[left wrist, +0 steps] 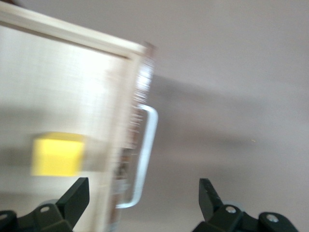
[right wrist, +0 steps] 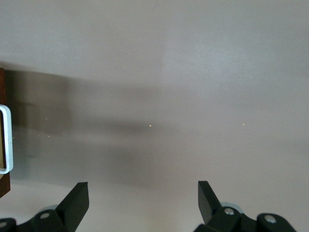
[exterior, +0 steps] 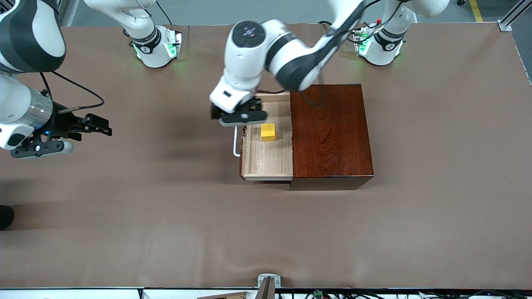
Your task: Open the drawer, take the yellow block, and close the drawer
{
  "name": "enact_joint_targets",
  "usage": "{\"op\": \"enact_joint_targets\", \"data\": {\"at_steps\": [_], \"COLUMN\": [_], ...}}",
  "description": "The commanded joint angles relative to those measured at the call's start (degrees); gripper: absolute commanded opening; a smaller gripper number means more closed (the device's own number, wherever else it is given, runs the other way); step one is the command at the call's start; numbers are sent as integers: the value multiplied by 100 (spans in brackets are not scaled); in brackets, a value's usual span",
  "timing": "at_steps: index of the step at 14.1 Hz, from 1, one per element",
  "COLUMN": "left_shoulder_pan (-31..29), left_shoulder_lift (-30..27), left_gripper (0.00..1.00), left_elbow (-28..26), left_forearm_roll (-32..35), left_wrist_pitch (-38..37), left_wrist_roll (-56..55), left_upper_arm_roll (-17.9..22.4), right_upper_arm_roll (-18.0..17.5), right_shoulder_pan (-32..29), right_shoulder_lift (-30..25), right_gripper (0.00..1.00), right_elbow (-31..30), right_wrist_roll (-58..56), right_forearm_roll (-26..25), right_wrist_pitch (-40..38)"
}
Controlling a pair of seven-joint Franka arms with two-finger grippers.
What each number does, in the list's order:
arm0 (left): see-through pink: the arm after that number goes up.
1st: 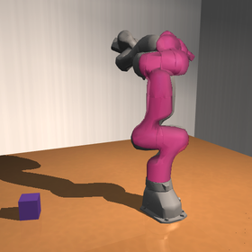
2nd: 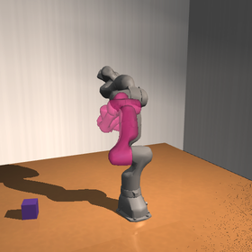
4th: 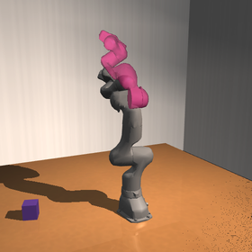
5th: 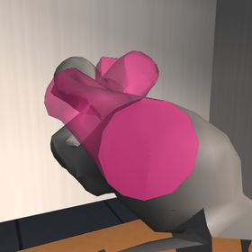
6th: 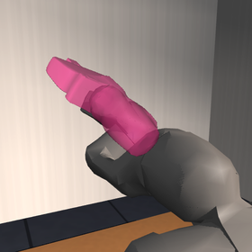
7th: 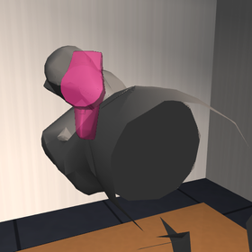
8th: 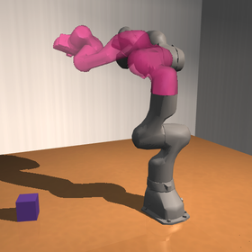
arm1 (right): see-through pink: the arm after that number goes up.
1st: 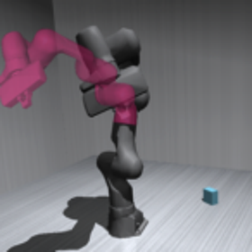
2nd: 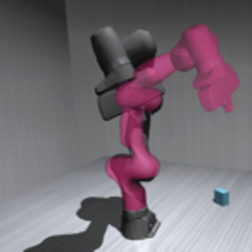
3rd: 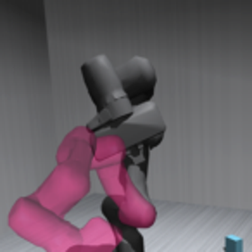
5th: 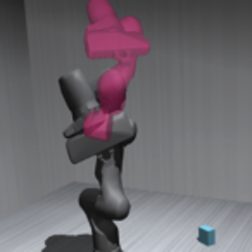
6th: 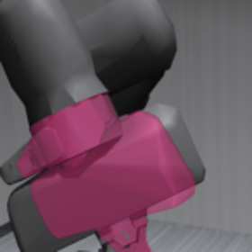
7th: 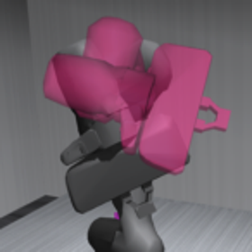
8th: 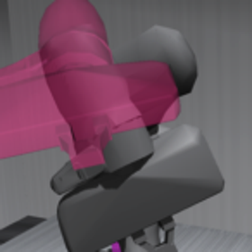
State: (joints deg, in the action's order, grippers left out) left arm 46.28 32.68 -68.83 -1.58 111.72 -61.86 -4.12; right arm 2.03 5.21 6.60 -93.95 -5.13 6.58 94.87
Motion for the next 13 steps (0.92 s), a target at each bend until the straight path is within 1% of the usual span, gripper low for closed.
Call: {"op": "enact_joint_targets", "data": {"at_steps": [1, 3, 4, 6, 8, 10, 11, 13], "left_shoulder_pan": [-460, -925, -1232, -1769, -2322, -2788, -3000, -3474], "left_shoulder_lift": [-735, -1165, -1472, -2079, -2545, -3011, -3144, -3215], "left_gripper": [100, 100, 100, 100, 100, 100, 100, 100], "left_elbow": [-324, -604, -893, -1543, -2018, -2476, -2565, -2583], "left_forearm_roll": [-53, -27, -18, -18, -18, -18, -18, -18], "left_wrist_pitch": [-1121, -1581, -1679, -1680, -1688, -1688, -1749, -1881], "left_wrist_roll": [165, 760, 1320, 2088, 2702, 3336, 3617, 4320], "left_upper_arm_roll": [-1, -1, -18, -27, -44, -53, -45, -45], "right_upper_arm_roll": [26, 35, 35, 35, 35, 35, 35, 35], "right_shoulder_pan": [295, 629, 813, 1156, 1481, 1798, 1904, 1966], "right_shoulder_lift": [-10, -1, -1, 42, 95, 200, 236, 254], "right_gripper": [100, 100, 100, 100, 100, 100, 100, 100], "right_elbow": [26, 26, 17, 17, 17, 25, 26, 34], "right_wrist_roll": [-32, -41, -41, -49, -163, -539, -768, -1303], "right_forearm_roll": [107, 107, 98, 98, 98, 54, 54, 63], "right_wrist_pitch": [49, 67, 58, 58, 49, 75, 119, 137]}}
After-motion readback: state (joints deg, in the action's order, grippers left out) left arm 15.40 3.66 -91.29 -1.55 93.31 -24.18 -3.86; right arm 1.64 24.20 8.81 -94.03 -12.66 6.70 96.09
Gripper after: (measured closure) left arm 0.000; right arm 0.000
